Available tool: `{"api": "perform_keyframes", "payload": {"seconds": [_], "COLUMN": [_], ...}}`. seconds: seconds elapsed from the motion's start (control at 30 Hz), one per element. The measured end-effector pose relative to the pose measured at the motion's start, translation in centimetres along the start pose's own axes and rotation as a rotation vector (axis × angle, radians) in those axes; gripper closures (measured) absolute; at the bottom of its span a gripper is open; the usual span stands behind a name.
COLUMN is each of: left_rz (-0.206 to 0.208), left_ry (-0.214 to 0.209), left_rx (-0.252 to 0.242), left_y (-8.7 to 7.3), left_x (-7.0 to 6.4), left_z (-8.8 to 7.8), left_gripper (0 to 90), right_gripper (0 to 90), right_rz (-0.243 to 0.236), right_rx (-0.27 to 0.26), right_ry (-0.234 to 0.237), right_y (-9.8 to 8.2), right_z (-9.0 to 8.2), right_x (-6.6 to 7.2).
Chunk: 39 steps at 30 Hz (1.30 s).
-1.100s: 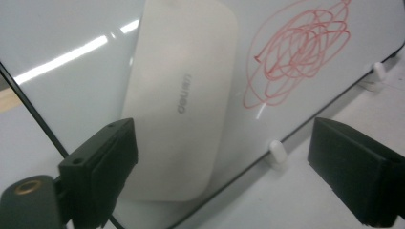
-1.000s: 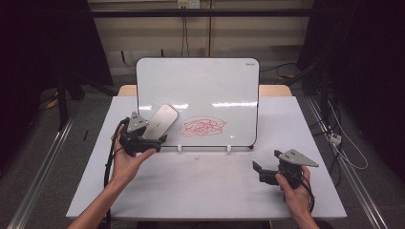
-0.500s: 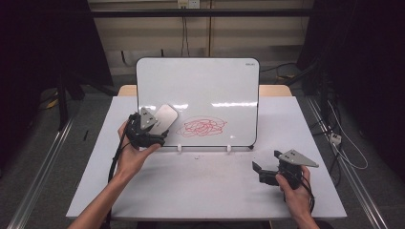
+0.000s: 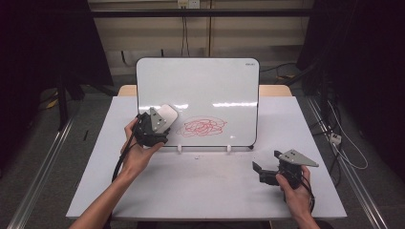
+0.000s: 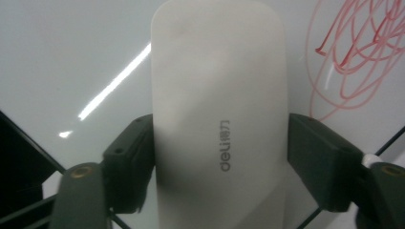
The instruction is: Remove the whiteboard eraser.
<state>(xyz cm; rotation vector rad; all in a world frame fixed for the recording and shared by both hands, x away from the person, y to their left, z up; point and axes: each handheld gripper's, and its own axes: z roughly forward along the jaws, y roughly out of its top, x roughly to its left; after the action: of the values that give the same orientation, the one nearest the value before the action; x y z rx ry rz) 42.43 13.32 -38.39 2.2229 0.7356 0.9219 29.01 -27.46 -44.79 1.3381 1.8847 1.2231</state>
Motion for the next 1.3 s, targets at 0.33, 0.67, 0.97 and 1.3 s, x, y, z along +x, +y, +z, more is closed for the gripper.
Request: {"api": "perform_keyframes", "payload": {"seconds": [0.33, 0.67, 0.97, 1.3], "left_rz": [0.028, 0.015, -0.003, -0.017], "left_ry": [0.041, 0.046, 0.029, 0.016], "left_rx": [0.027, 0.049, 0.037, 0.031], "left_y": [0.25, 0.48, 0.42, 0.33], "left_x": [-0.54, -0.61, -0.46, -0.21], "left_z": [0.31, 0.23, 0.25, 0.15], "left_gripper": [29.9, 31.0, 31.2, 31.2], "right_gripper": [6.0, 6.1, 6.0, 6.1], "right_rz": [-0.023, -0.03, -0.018, -0.018], "right_rx": [0.006, 0.009, 0.011, 0.01], "right_ry": [0.017, 0.021, 0.012, 0.003], "right_y": [0.19, 0.3, 0.28, 0.25], "right_z": [0.25, 0.58, 0.41, 0.29], "right_x": [0.58, 0.6, 0.48, 0.48]}}
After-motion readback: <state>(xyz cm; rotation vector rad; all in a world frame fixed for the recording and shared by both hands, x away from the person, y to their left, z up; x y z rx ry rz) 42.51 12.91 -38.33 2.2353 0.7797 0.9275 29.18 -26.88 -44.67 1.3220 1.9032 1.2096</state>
